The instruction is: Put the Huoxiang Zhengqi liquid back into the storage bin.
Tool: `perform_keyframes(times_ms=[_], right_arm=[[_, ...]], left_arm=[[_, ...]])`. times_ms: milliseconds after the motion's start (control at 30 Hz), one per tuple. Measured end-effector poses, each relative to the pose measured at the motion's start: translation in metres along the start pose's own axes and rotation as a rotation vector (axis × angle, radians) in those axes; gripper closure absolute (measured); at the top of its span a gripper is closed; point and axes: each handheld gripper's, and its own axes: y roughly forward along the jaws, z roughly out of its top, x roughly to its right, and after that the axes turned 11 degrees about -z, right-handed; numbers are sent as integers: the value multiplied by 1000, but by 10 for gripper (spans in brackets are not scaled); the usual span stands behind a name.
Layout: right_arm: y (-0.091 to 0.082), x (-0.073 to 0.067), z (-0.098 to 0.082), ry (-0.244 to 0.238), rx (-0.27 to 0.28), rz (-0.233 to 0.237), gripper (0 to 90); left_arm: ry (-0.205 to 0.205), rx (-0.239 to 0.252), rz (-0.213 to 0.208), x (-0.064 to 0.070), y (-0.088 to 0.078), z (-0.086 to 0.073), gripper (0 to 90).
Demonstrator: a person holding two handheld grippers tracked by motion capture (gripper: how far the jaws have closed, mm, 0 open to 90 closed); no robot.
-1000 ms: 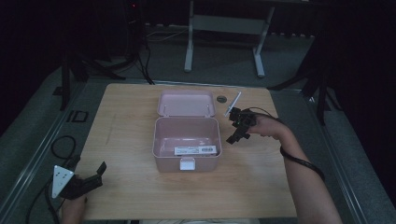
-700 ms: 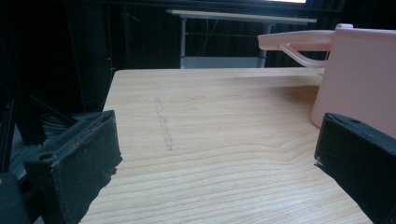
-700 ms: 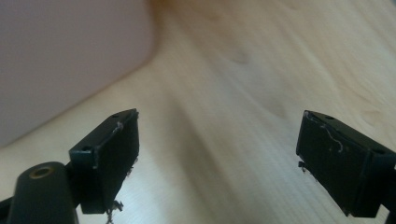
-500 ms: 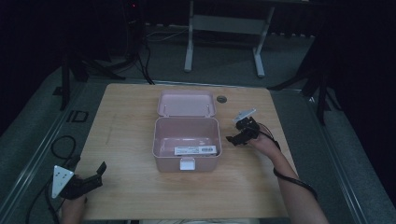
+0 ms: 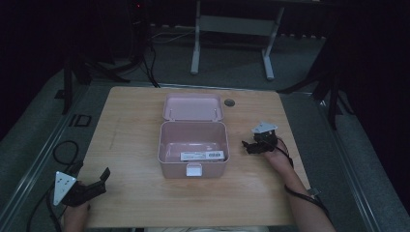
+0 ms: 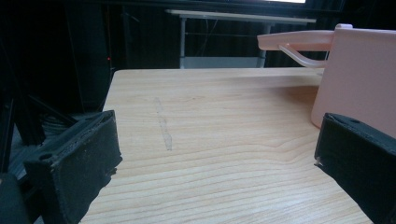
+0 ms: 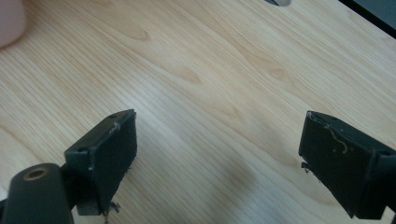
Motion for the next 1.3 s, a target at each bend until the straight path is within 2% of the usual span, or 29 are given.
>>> perform_keyframes(times_ms=[100, 200, 267, 300, 367, 500, 600, 633, 667, 767, 800, 900, 967, 1133, 1300], right_arm=[[-2, 6, -6, 52, 11, 7, 113], [-7, 13, -11, 99, 33, -10, 113], [-9, 18, -16, 113, 38, -47, 113], [-10, 22, -19, 134, 34, -43, 113], [-12, 28, -26, 179, 36, -69, 113], [-17, 40, -39, 258, 45, -76, 113], [-21, 45, -43, 282, 60, -92, 113], [-25, 50, -46, 328, 75, -99, 113], [-26, 52, -48, 349, 82, -103, 113], [-31, 57, -54, 405, 96, -109, 122], [-31, 57, -54, 405, 96, -109, 122], [-35, 62, -60, 456, 100, -104, 126], [-35, 63, -61, 463, 98, -101, 126], [-37, 68, -64, 528, 118, -92, 128], [-41, 72, -70, 623, 137, -97, 126]], left_arm=[[0, -1, 0, 0, 0, 0, 2], [-1, -1, 0, 0, 0, 0, 2], [-1, -1, 1, 0, 0, 0, 2], [-1, -1, 1, 0, 0, 0, 3], [0, -2, 1, 0, 0, 0, 2], [0, -2, 2, 0, 0, 0, 2], [0, -3, 2, 0, 0, 0, 2], [0, -3, 2, 0, 0, 0, 2], [0, -3, 2, 0, 0, 0, 2], [1, -5, 2, 0, 0, 0, 2], [1, -5, 2, 0, 0, 0, 2], [1, -5, 3, 0, 0, 0, 2], [1, -6, 3, 0, 1, 0, 2], [1, -6, 3, 0, 0, 0, 2], [1, -6, 3, 0, 1, 0, 2]])
